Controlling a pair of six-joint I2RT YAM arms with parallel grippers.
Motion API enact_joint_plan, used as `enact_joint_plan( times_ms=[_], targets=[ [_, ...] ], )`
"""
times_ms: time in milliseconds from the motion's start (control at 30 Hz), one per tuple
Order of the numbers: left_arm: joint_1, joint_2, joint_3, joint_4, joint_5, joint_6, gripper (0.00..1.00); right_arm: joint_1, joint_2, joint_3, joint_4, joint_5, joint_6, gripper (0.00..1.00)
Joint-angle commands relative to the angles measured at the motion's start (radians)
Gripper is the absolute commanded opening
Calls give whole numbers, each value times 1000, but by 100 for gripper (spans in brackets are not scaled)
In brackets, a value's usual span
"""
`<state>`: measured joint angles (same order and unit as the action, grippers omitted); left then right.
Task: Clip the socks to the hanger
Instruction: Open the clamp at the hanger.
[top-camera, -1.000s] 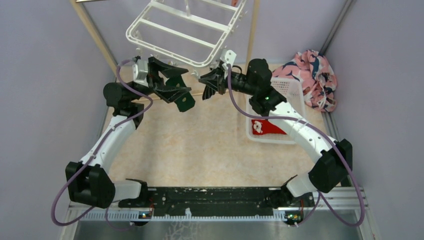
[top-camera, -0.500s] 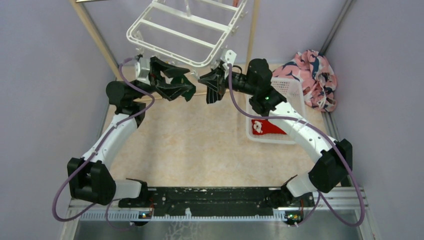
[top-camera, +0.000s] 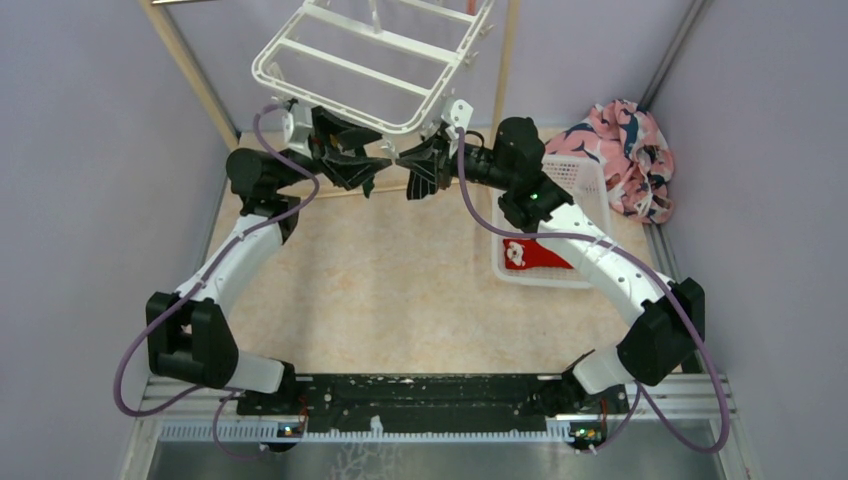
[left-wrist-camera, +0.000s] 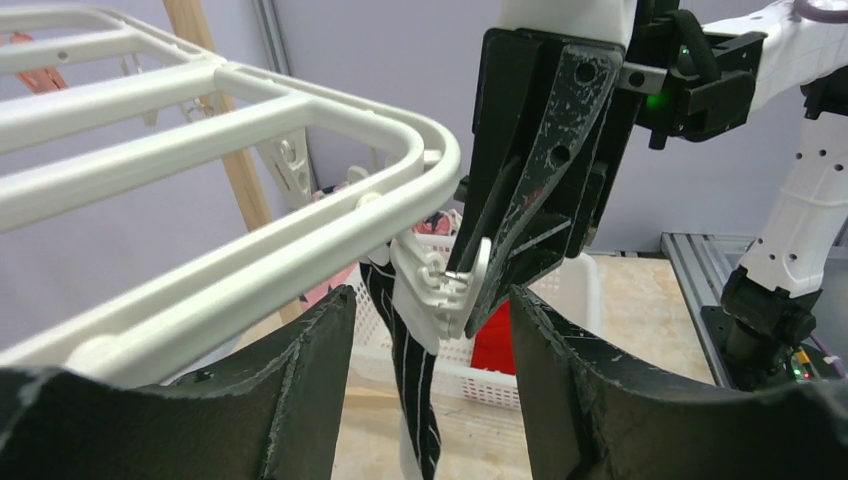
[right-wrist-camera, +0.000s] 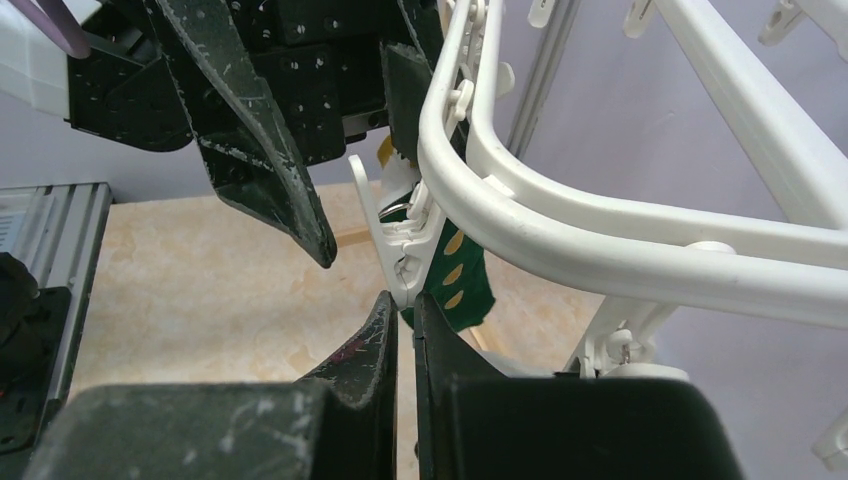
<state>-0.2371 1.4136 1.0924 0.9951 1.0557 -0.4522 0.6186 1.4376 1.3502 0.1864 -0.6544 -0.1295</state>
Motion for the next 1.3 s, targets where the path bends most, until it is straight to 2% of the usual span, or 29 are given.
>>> enact_joint_plan(
  times_ms=[0, 533, 833, 900, 1000, 1100, 1267],
  targets=[
    [-7, 5, 58, 41, 3, 7, 63, 0, -12, 38, 25, -49, -1, 0],
    [-10, 58, 78, 175, 33, -113, 58, 1, -5, 32, 26, -48, -4, 0],
    [-13, 68, 77, 255, 26, -173, 49, 1, 4, 32, 18, -44, -8, 0],
    [-13, 69, 77, 271, 26, -188, 41, 1, 4, 31, 16, -41, -9, 0],
    [-13, 73, 76, 288, 24, -208, 19, 1, 7, 30, 13, -37, -11, 0],
    [-14, 77, 77, 288, 26, -215, 2, 2, 5, 28, 16, -31, -12, 0],
    [-16, 83, 77, 281, 30, -219, 0, 1, 4, 28, 19, -28, -10, 0]
  ],
)
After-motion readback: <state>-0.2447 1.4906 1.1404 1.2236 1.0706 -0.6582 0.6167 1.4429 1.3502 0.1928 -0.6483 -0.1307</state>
